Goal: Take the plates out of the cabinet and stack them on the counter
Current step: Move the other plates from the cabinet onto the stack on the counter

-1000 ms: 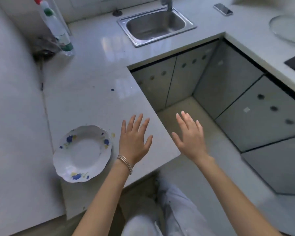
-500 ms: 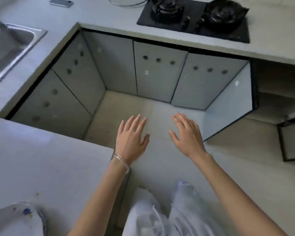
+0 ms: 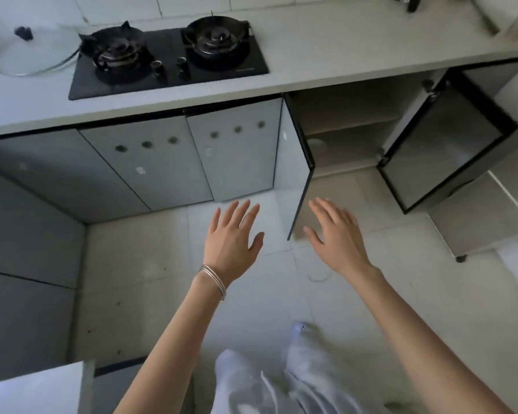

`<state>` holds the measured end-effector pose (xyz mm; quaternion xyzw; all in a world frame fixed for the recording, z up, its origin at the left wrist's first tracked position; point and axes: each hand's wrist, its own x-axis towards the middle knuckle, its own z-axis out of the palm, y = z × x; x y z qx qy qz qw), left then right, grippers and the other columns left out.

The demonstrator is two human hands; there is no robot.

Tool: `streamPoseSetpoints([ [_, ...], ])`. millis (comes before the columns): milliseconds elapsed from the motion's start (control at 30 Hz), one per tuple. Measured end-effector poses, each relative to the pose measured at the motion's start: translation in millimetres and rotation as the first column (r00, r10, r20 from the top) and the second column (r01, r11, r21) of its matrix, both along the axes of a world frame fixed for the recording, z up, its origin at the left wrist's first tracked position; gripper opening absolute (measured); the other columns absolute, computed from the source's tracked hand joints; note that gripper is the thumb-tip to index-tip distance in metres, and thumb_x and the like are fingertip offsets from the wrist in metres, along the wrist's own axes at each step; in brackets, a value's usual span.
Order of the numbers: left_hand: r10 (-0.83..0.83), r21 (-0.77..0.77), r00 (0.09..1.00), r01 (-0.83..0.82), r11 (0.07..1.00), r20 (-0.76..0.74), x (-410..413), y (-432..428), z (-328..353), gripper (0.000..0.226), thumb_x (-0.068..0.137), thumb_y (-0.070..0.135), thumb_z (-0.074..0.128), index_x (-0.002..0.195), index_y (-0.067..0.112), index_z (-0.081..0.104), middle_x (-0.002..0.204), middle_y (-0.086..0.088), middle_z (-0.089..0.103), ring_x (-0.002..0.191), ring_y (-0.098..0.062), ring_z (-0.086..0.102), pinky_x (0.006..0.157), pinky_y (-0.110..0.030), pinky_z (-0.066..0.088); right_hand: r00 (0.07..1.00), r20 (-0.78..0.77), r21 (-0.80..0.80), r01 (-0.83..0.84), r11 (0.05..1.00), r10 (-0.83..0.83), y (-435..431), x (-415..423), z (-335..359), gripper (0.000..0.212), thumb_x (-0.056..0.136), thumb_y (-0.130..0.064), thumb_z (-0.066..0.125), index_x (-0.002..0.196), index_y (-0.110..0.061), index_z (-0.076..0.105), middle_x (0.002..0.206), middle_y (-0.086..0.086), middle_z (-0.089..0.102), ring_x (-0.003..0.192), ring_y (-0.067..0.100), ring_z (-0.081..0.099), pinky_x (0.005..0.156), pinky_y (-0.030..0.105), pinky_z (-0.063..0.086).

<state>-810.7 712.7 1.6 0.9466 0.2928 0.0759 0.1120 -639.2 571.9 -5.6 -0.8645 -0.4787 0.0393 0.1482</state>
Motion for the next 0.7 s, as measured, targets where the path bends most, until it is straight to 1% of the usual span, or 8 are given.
streamPoseSetpoints([
  [67,-0.026,0.000,1.000,0.026,1.000,0.003,34.9,-6.5,2.5,0.058,0.087,0.045,0.034,0.132,0.014,0.053,0.136,-0.008,0.056,0.128,-0.033,0.050,0.108,-0.052,0.033,1.000,0.010,-0.009,0.029,1.000,-0.028,-12.0,31.6,2.4,0.061,0.086,-0.045,0.030,0.133,-0.009,0.047,0.139,0.010,0.048,0.130,0.026,0.043,0.102,0.047,0.035],
  [200,-0.081,0.000,0.997,0.081,0.997,-0.011,102.1,-21.0,4.8,0.061,0.088,0.047,0.029,0.136,0.016,0.049,0.141,-0.007,0.052,0.133,-0.031,0.044,0.112,-0.049,0.027,0.997,0.035,0.012,0.068,0.998,-0.068,-31.3,90.8,10.0,0.060,0.087,-0.044,0.031,0.133,-0.010,0.046,0.139,0.011,0.049,0.129,0.027,0.044,0.102,0.049,0.038],
  [333,-0.127,0.001,0.992,0.127,0.992,-0.017,160.2,-34.8,4.3,0.063,0.088,0.048,0.027,0.139,0.017,0.046,0.144,-0.006,0.048,0.136,-0.030,0.040,0.114,-0.048,0.024,0.993,0.046,0.047,0.107,0.993,-0.109,-51.0,141.0,15.6,0.060,0.088,-0.044,0.032,0.135,-0.010,0.044,0.140,0.011,0.047,0.130,0.027,0.043,0.104,0.050,0.036],
  [433,-0.158,0.001,0.987,0.158,0.987,-0.019,194.1,-42.4,3.7,0.063,0.088,0.048,0.027,0.140,0.017,0.045,0.144,-0.006,0.048,0.136,-0.030,0.039,0.114,-0.048,0.023,0.989,0.042,0.047,0.139,0.989,-0.141,-63.2,171.5,14.7,0.060,0.087,-0.044,0.033,0.135,-0.009,0.045,0.140,0.013,0.047,0.128,0.029,0.044,0.102,0.051,0.038],
  [533,-0.195,-0.002,0.980,0.195,0.981,-0.034,221.3,-48.2,3.3,0.064,0.088,0.048,0.027,0.143,0.018,0.040,0.148,-0.006,0.043,0.138,-0.030,0.037,0.115,-0.046,0.020,0.985,0.030,0.025,0.170,0.985,-0.171,-73.3,194.7,9.1,0.061,0.087,-0.045,0.031,0.136,-0.010,0.043,0.141,0.011,0.046,0.131,0.027,0.042,0.103,0.049,0.036],
  [700,-0.252,-0.014,0.967,0.251,0.968,-0.050,260.2,-44.6,0.2,0.064,0.088,0.047,0.027,0.142,0.016,0.042,0.147,-0.007,0.045,0.137,-0.030,0.039,0.114,-0.047,0.021,0.975,0.015,-0.002,0.221,0.975,-0.221,-77.7,226.6,1.0,0.063,0.087,-0.047,0.029,0.138,-0.011,0.040,0.143,0.011,0.044,0.133,0.026,0.039,0.106,0.047,0.033],
])
